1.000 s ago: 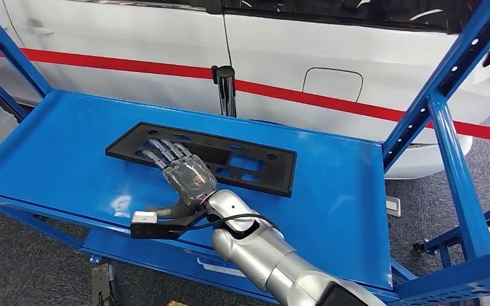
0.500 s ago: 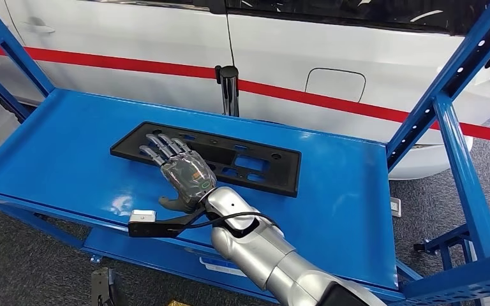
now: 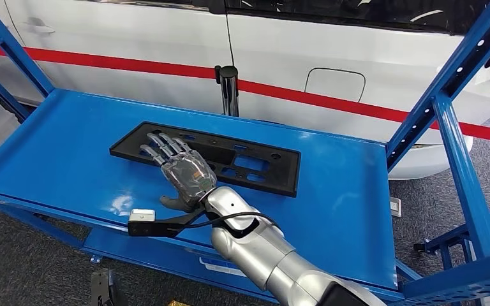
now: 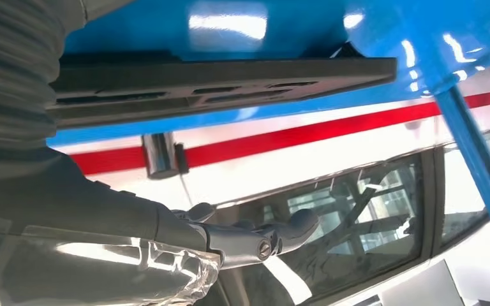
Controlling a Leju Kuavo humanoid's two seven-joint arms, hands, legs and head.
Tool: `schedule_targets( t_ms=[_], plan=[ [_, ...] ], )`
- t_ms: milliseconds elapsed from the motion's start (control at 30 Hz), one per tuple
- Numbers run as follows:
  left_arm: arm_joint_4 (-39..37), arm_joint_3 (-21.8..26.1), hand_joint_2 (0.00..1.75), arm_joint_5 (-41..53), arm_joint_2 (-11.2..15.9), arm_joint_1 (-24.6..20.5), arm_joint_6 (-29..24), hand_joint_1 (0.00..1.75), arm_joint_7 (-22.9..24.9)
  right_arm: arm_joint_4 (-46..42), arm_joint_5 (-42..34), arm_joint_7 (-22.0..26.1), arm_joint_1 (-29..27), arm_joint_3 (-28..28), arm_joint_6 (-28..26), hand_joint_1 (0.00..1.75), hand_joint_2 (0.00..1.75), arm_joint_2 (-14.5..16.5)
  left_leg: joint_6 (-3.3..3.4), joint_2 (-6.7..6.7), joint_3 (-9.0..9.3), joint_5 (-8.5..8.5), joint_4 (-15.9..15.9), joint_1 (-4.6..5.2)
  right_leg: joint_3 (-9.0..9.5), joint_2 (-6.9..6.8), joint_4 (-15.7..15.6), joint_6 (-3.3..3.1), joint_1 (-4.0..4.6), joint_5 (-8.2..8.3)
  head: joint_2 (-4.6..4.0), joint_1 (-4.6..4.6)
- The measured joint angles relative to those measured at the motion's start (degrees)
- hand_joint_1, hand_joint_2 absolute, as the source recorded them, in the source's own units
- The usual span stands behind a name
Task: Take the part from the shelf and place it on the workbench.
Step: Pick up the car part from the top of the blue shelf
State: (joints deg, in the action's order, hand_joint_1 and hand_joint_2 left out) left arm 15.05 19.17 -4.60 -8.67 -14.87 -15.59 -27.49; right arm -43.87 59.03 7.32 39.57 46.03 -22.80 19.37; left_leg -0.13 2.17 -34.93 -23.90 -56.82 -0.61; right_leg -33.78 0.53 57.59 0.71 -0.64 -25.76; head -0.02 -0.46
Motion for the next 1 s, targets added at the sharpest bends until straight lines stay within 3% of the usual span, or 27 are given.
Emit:
schedule_targets(
  t_ms=[400,1000],
  plan=[
    [-0.03,0.28,0.0,-0.09,-0.01,0.07,2.4,0.0,-1.19,4.65,18.0,-11.06,0.01,3.83,-4.04,0.0,1.75,0.0,0.0,0.0,0.0,0.0,0.0,0.0,0.0,0.0,0.0,0.0,0.0,0.0,0.0,0.01],
    [-0.03,0.85,0.0,0.22,-0.01,-0.07,3.6,0.0,-2.16,15.77,15.92,-17.5,4.48,5.87,-3.73,0.0,1.75,-0.02,0.0,-0.01,0.21,0.0,0.0,0.01,0.19,0.0,-0.02,0.0,-0.01,0.0,0.0,0.0]
  ],
)
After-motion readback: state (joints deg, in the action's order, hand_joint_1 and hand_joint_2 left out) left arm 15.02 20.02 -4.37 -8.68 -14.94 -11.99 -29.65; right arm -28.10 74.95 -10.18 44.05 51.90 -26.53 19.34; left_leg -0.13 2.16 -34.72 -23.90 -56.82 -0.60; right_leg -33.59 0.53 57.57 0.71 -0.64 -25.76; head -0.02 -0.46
